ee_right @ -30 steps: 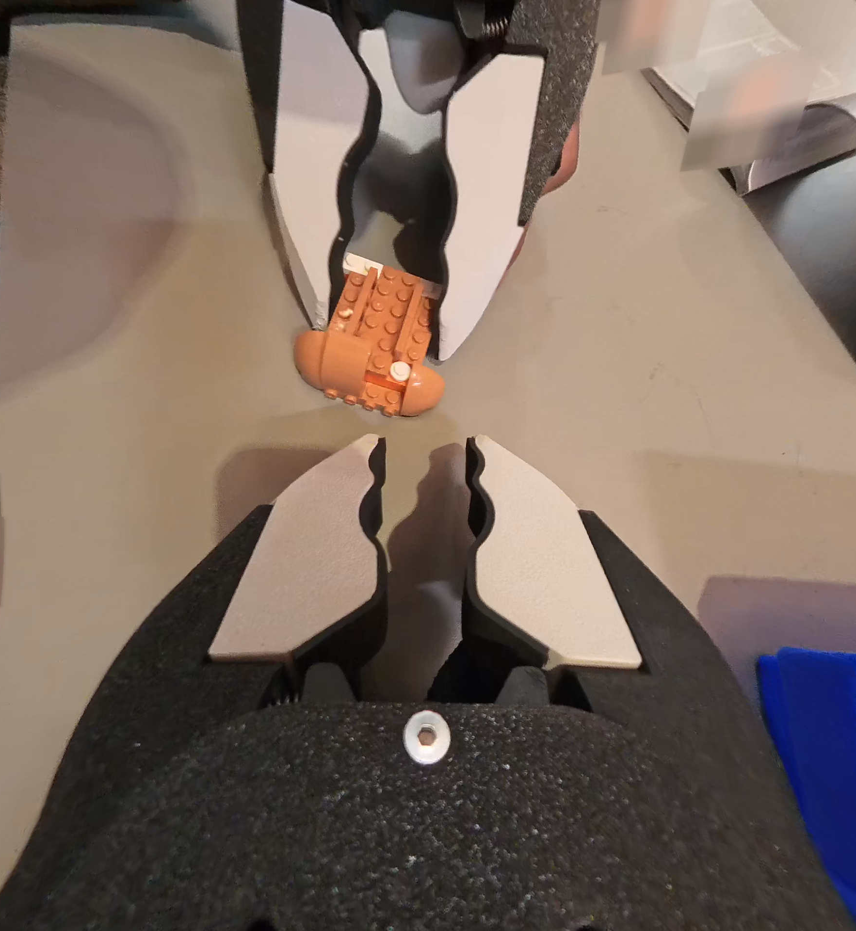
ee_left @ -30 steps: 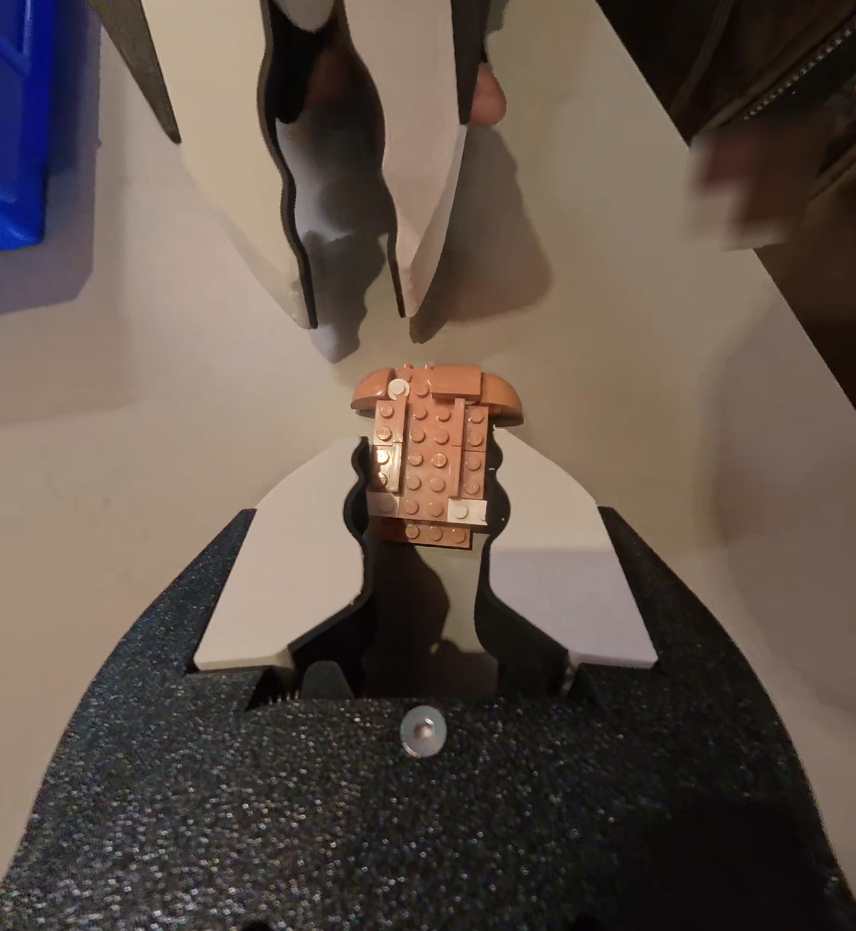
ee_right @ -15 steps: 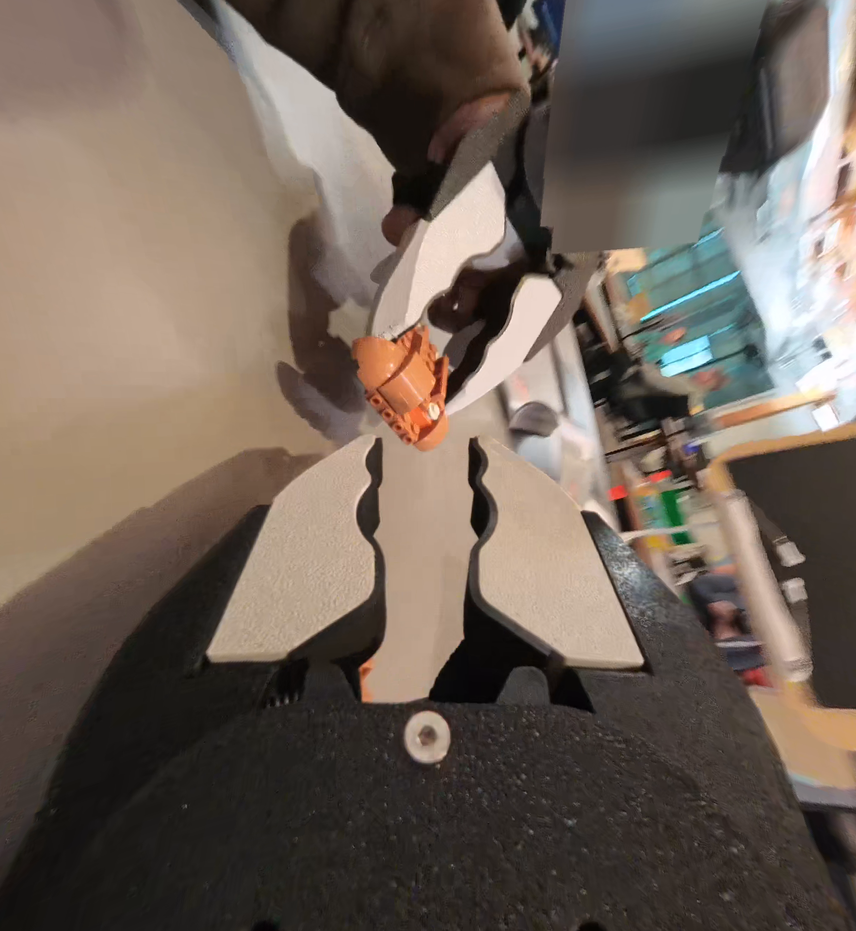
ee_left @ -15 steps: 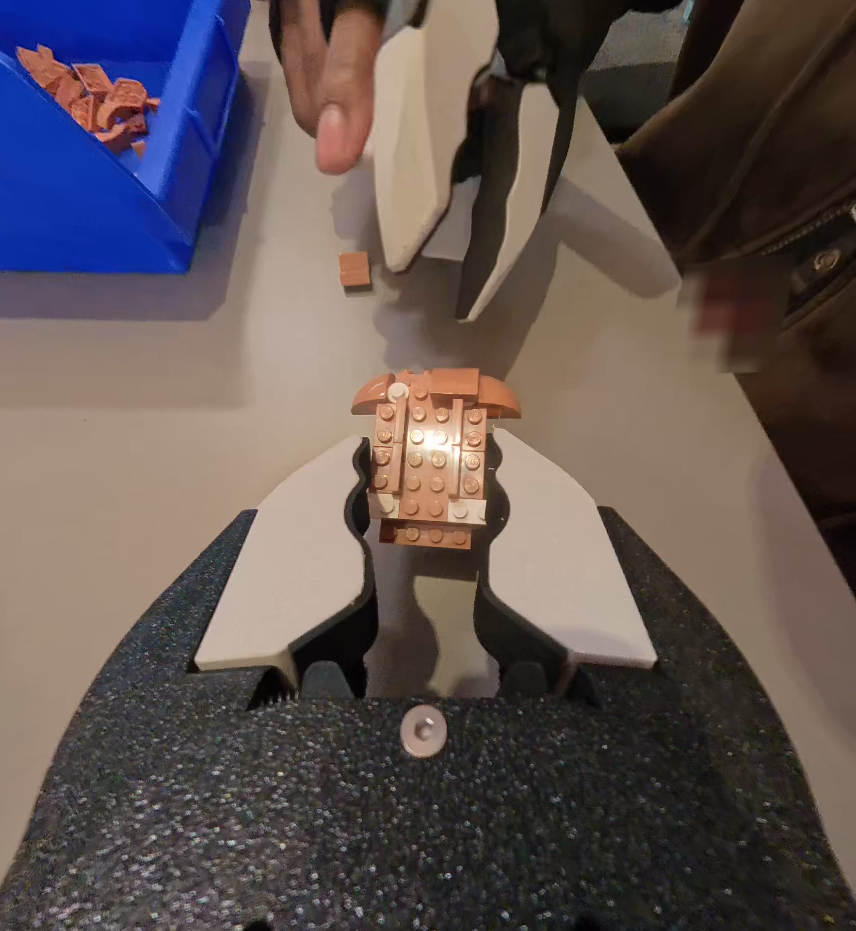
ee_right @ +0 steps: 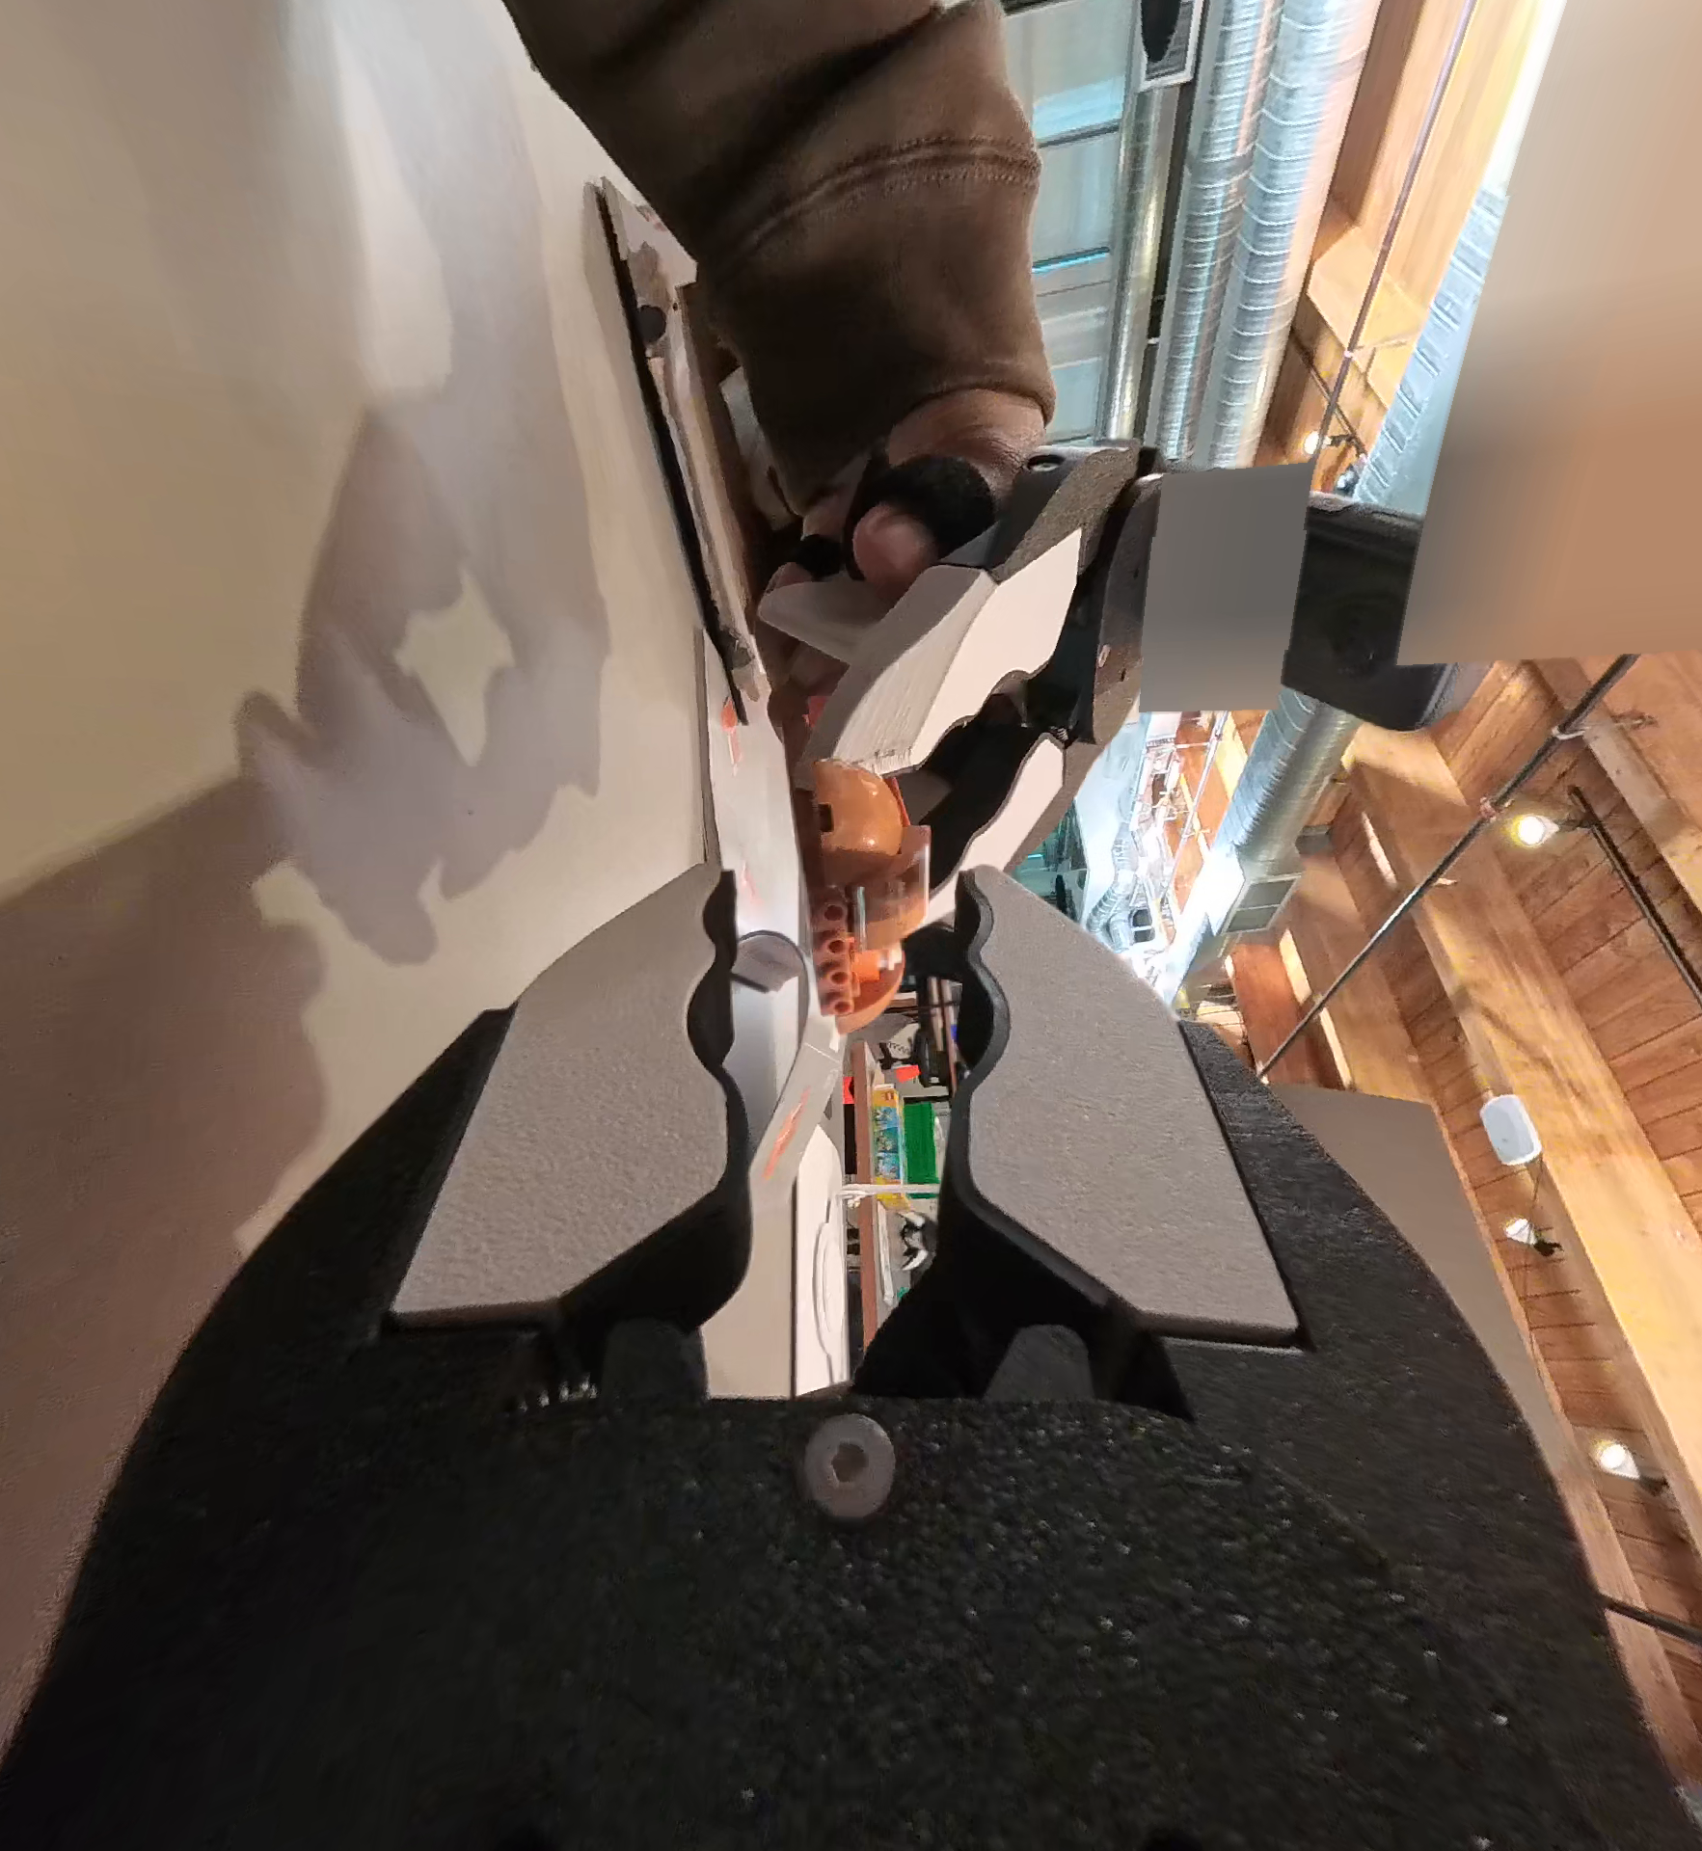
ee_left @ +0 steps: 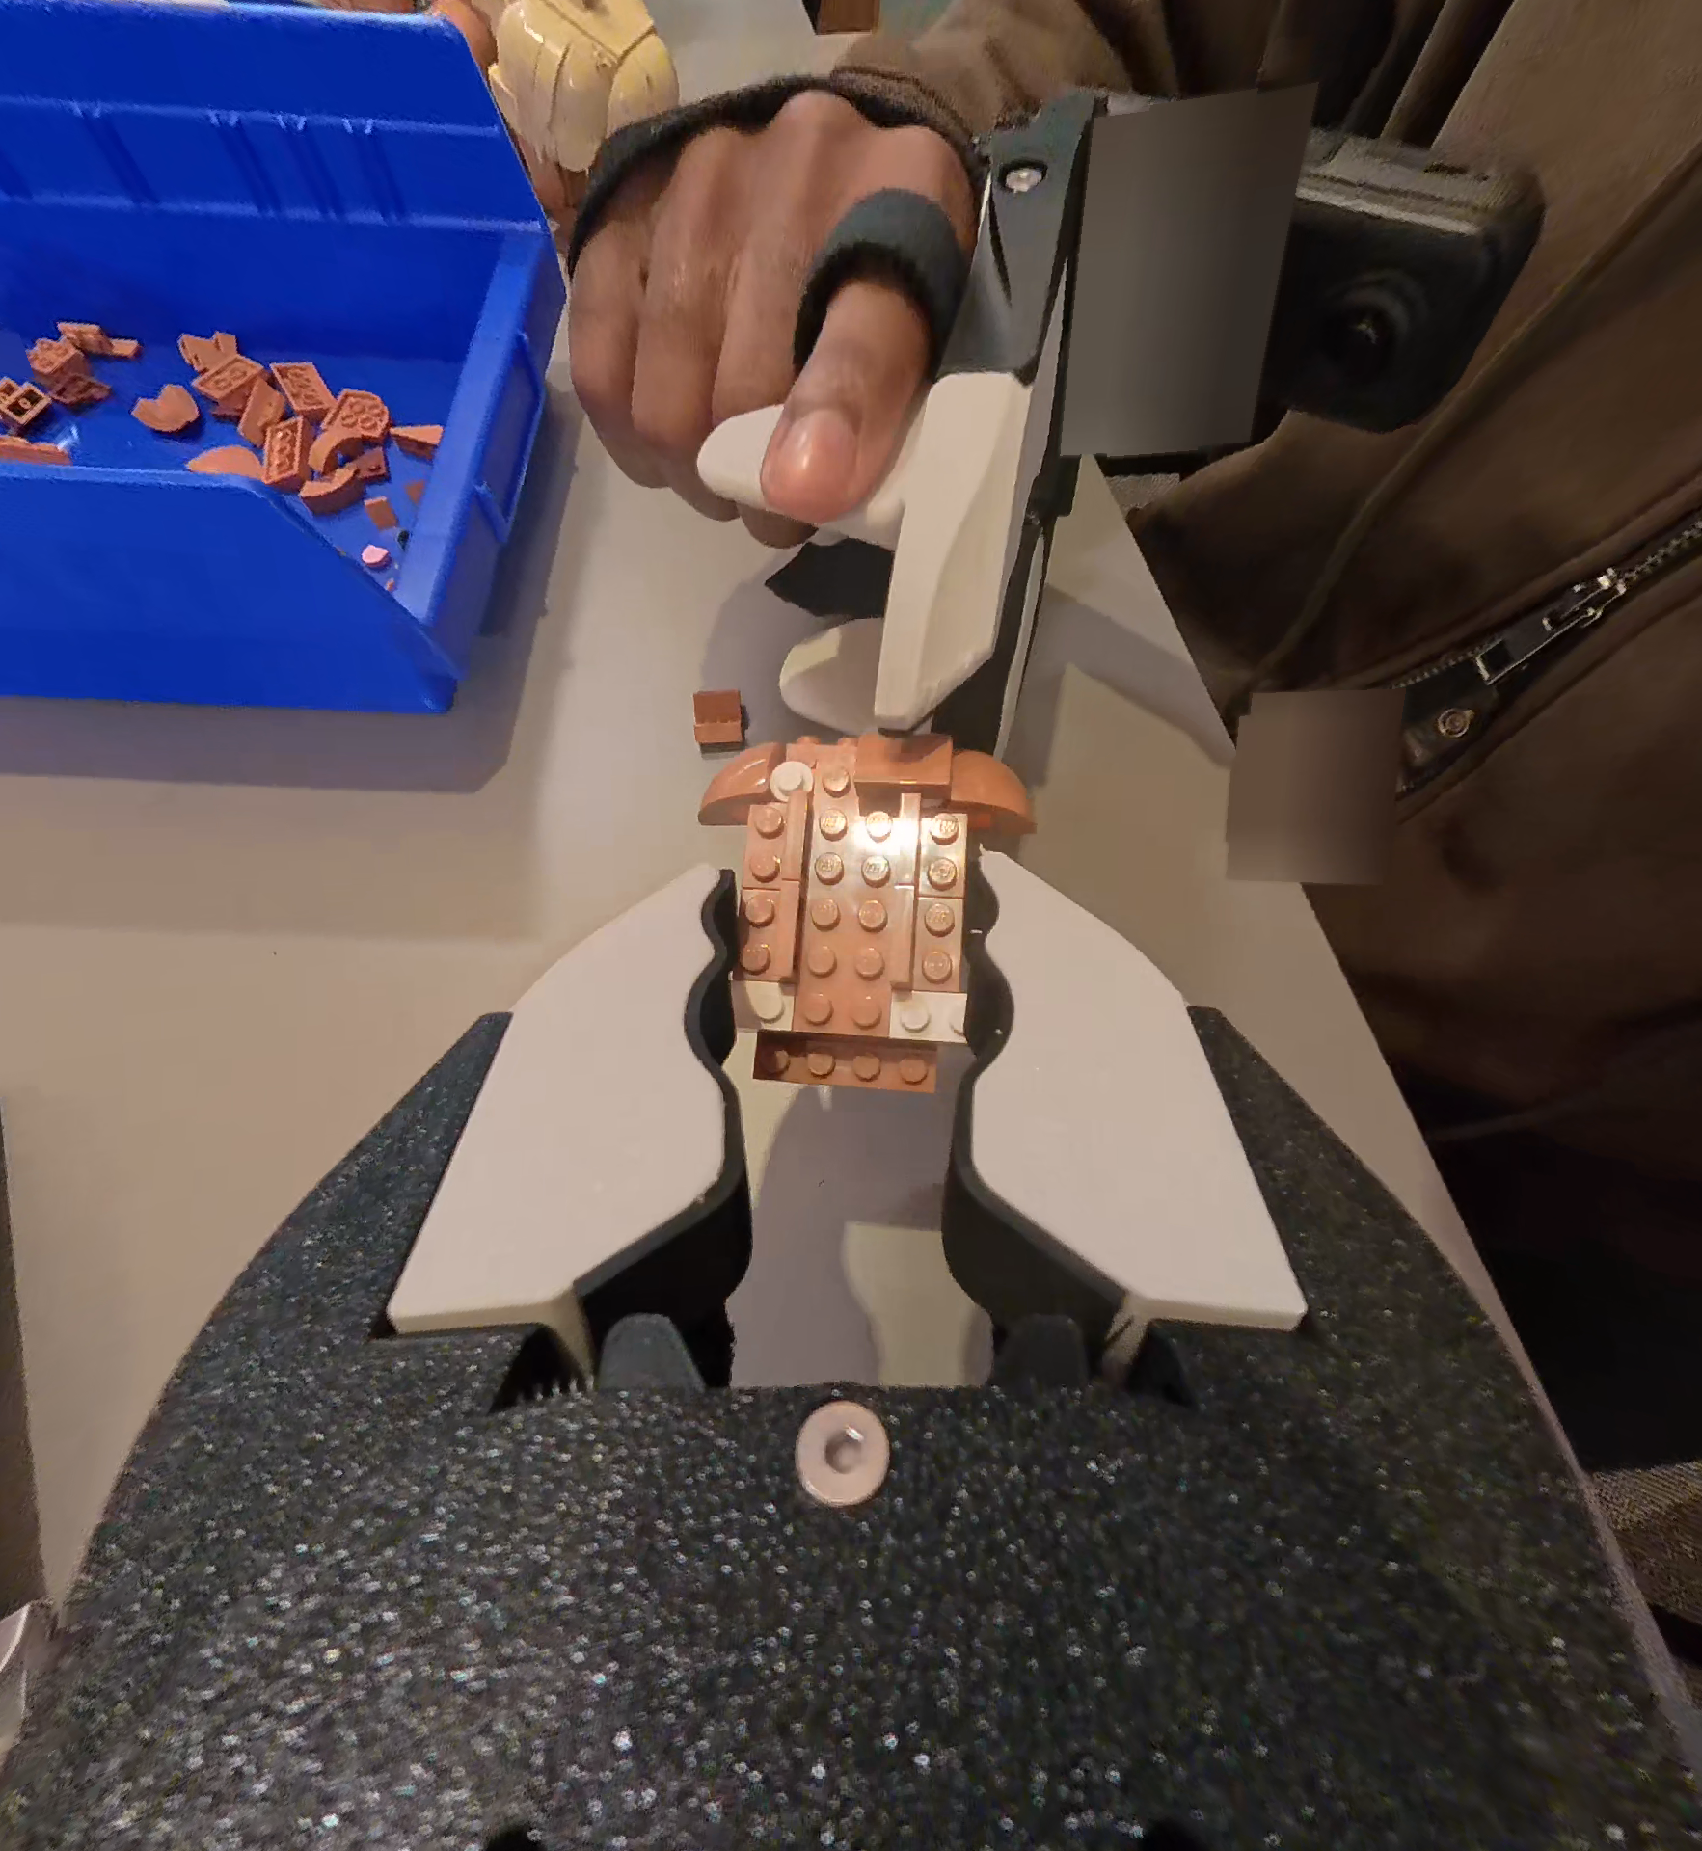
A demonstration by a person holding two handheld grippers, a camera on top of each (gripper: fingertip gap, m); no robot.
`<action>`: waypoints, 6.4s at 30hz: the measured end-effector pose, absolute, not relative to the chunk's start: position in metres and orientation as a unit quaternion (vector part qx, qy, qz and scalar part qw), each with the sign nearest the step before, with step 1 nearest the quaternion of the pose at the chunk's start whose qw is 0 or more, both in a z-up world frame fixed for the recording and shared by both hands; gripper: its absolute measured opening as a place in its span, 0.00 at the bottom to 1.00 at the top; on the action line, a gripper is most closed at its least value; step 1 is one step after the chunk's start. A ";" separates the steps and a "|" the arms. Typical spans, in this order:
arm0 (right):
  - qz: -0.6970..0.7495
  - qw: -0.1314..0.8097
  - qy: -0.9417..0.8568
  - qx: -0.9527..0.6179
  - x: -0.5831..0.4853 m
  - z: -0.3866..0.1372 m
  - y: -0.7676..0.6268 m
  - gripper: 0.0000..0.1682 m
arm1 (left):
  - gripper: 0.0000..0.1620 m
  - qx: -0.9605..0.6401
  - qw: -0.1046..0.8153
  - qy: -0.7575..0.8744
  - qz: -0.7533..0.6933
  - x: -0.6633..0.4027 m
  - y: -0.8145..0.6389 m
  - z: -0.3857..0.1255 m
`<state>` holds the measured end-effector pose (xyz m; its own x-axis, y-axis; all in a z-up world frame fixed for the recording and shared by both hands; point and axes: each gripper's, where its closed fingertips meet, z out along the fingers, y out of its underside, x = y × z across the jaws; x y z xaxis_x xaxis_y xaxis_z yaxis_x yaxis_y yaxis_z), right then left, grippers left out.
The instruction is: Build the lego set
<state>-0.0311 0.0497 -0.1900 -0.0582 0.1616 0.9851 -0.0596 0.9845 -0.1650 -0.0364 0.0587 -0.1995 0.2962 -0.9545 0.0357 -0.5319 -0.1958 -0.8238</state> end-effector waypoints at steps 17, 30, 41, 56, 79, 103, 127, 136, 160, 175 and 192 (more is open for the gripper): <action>0.074 0.709 -0.700 -0.034 -0.035 -0.178 0.050 0.14 | 0.27 -0.702 0.372 0.495 -0.351 -0.028 0.055 -0.189; 0.094 0.702 -0.704 -0.049 -0.033 -0.173 0.053 0.14 | 0.27 -0.701 0.394 0.464 -0.370 -0.026 0.060 -0.184; 0.172 0.705 -0.683 -0.085 -0.037 -0.156 0.056 0.14 | 0.48 -0.653 0.498 0.259 -0.508 -0.037 0.065 -0.168; 0.142 0.766 -0.616 -0.111 -0.047 -0.133 0.077 0.14 | 0.35 -0.538 0.578 0.100 -0.605 -0.046 0.083 -0.136; 0.154 0.796 -0.578 -0.095 -0.045 -0.114 0.067 0.14 | 0.30 -0.388 0.611 -0.029 -0.689 -0.041 0.076 -0.115; 0.129 0.825 -0.544 -0.083 -0.039 -0.112 0.062 0.14 | 0.26 -0.328 0.669 -0.031 -0.666 -0.038 0.072 -0.106; 0.095 0.827 -0.547 -0.092 -0.042 -0.115 0.068 0.15 | 0.26 -0.281 0.674 -0.104 -0.675 -0.046 0.078 -0.109; 0.092 0.827 -0.548 -0.084 -0.040 -0.114 0.065 0.14 | 0.26 -0.249 0.660 -0.122 -0.699 -0.047 0.077 -0.108; 0.095 0.810 -0.572 -0.091 -0.041 -0.115 0.068 0.13 | 0.26 -0.241 0.656 -0.132 -0.703 -0.047 0.079 -0.110; 0.143 0.791 -0.584 -0.119 -0.040 -0.115 0.069 0.18 | 0.26 -0.262 0.651 -0.148 -0.697 -0.050 0.087 -0.116; 0.165 0.752 -0.620 -0.151 -0.046 -0.132 0.086 0.12 | 0.26 -0.331 0.641 -0.179 -0.669 -0.055 0.104 -0.131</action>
